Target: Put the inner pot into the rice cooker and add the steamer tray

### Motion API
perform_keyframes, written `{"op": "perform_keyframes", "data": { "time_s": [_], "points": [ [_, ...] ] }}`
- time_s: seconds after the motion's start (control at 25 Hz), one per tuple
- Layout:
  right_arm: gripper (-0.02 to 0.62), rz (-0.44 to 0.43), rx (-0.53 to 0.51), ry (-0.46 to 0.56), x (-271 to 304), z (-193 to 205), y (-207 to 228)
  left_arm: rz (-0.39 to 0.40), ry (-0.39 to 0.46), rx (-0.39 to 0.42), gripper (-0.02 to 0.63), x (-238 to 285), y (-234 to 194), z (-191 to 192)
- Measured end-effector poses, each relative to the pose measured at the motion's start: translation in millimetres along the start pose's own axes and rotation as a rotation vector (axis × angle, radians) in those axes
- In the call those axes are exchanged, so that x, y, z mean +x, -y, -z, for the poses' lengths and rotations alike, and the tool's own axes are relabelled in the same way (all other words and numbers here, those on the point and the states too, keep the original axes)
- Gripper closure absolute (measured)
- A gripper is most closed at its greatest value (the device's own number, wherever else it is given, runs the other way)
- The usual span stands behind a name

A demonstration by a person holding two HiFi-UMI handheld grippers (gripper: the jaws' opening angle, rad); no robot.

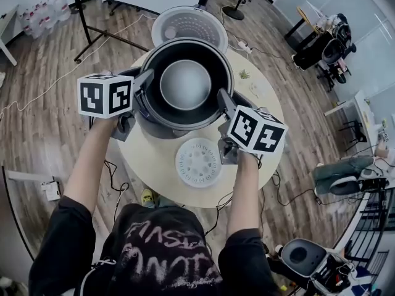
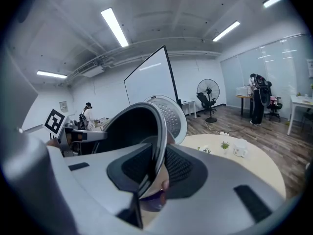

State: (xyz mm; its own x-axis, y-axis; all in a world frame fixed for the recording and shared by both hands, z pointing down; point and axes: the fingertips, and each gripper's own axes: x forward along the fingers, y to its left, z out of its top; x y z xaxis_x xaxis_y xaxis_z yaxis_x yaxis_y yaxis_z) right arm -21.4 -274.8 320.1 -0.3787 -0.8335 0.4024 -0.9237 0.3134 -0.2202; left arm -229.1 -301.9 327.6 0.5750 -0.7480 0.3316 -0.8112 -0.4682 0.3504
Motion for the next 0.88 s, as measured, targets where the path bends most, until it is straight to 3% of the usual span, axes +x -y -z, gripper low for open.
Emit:
{"op": "perform_keyframes", "data": {
  "time_s": [0.2, 0.88],
  "points": [
    [0.511, -0.047, 0.049, -0.067, 21, 3, 1, -0.029, -0.051, 0.016, 0.525, 4, -9, -2],
    [0.499, -0.127, 0.056, -0.390, 91, 40, -3, -0.064, -0.291, -0.087, 0.522, 35, -70, 30]
  ]
}}
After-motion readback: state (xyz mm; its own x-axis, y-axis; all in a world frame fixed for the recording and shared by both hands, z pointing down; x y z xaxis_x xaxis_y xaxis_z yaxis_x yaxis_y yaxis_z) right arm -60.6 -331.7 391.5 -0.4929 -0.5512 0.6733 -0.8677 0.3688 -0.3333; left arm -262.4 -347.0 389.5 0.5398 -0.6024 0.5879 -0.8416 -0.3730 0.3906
